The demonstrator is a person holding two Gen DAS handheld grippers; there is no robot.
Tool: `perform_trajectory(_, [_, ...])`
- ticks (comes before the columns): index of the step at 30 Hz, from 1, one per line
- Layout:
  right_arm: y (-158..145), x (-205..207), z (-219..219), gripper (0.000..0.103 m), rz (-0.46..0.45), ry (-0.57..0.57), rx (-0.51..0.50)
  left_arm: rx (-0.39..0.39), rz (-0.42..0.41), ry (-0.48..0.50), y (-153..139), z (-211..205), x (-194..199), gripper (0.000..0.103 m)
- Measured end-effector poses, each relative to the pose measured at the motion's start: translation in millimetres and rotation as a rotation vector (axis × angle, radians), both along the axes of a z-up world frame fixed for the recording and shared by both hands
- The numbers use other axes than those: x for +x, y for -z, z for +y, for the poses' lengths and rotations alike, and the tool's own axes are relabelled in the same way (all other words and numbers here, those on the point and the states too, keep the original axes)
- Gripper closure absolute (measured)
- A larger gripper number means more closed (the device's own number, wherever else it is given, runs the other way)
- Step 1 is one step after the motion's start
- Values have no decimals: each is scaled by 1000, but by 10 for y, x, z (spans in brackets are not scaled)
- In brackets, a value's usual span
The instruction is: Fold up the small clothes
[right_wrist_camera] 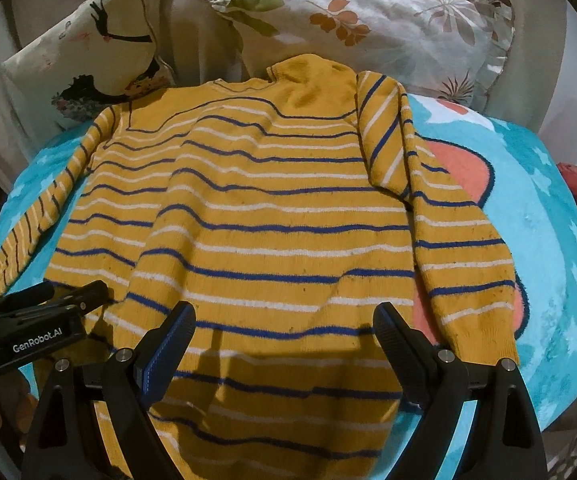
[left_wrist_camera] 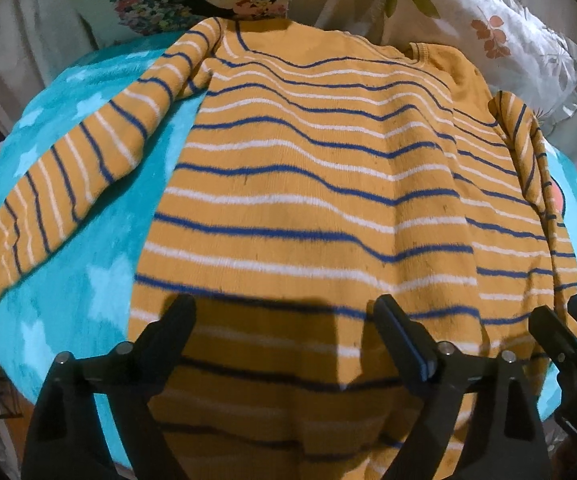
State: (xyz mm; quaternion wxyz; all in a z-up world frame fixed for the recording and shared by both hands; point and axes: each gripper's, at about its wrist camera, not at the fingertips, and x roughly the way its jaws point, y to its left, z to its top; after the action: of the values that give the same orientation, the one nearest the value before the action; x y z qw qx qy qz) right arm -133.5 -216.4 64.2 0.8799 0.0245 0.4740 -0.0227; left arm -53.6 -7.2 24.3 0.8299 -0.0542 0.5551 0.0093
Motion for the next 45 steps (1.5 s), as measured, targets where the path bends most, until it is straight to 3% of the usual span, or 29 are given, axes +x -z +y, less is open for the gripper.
perform_trajectory(3, [3,-63,-19,10,0,-11,0,-2,1,-5,-17,-32,-66,20])
perform_trajectory(27, [116,-550,-212,10,11,-24,28,30,-15,-27,-48,-190,-675,20])
perform_trajectory(33, [-64,-651,-668,10,-111,80,-11,25,-22,-35,-72,-167,-745,20])
perform_trajectory(39, [35,-560,-1138,18,-73,103,25,25,-4,-49,-16,-101,-801,20])
perform_trajectory(41, [121,-533,-1119,18,-52,70,0,25,0,-57,-8,-78,-816,20])
perform_trajectory(44, [300,-455,-1049,19,-18,42,-124,24,1,-63,-16,-40,-824,20])
perform_trajectory(45, [374,-418,-1047,26,3,33,-152,20,-1,-66,-31,-7,-823,20])
